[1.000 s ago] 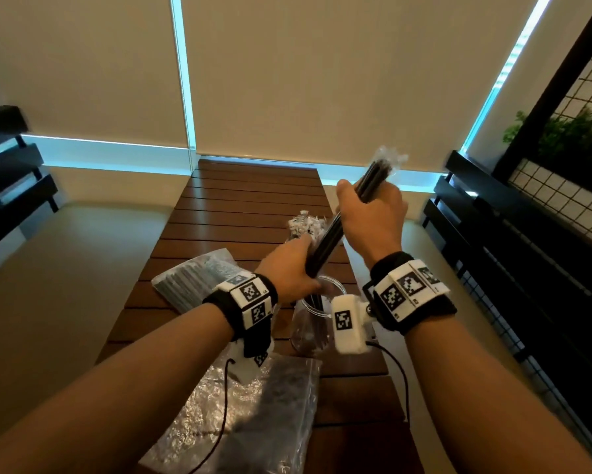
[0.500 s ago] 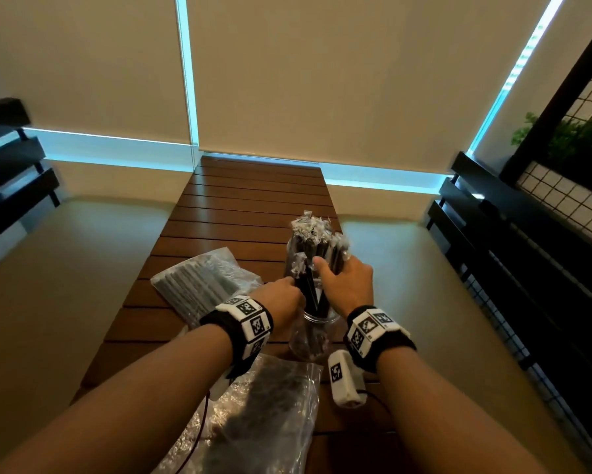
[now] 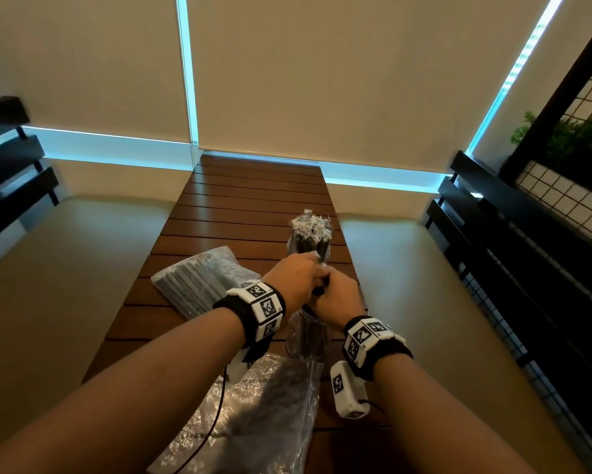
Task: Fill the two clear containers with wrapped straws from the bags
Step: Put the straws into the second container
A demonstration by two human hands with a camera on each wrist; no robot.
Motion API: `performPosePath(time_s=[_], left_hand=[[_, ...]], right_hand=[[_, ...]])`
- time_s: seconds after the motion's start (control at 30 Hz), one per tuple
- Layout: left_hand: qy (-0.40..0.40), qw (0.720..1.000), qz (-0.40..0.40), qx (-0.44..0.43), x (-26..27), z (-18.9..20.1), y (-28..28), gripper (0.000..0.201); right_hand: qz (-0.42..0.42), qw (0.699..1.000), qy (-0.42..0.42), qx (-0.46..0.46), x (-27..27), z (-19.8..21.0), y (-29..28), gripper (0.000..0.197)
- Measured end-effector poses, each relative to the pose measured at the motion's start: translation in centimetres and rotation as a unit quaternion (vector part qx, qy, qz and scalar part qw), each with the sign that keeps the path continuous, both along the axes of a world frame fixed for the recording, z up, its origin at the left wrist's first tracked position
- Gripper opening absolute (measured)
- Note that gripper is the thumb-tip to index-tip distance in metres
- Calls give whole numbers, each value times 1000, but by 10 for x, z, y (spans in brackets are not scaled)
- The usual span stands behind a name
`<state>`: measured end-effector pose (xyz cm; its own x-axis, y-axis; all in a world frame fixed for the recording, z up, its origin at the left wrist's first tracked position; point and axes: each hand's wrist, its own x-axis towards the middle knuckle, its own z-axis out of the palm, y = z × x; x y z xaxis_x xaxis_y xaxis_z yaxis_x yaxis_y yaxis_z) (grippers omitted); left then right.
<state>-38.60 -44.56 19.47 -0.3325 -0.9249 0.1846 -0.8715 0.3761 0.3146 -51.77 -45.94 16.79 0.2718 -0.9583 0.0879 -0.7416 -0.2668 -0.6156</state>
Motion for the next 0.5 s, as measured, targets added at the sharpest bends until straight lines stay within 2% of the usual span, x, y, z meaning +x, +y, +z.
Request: performPosePath(time_s=[0.07,0.17,0.23,0.3,0.37,0.4,0.5], left_hand=[[19,1000,7,1,-1,-3,3,35],[80,993,24,-84,3,5,12,38],[97,985,59,-132,13,15,14,37],[103,977,119,-142,29,21,13,32],[68,973,193,-109,52,21,11,31],[36,971,229,-63,64,18,10,36],[-56,954,277,97,95,1,17,74]], right_hand=[[-11,999,-31,-24,-4,-1,-1,27],[-32,995,-71,-61,-7,0,0,42],[-43,993,-66,-93,-6,3,0,53],[-60,989,-36,-133,-2,10,2,57],[-62,986,-6,-157,4,15,3,50],[-57,986,9,-155,8,16,3,42],[-61,985,30,-157,17,22,3,32]])
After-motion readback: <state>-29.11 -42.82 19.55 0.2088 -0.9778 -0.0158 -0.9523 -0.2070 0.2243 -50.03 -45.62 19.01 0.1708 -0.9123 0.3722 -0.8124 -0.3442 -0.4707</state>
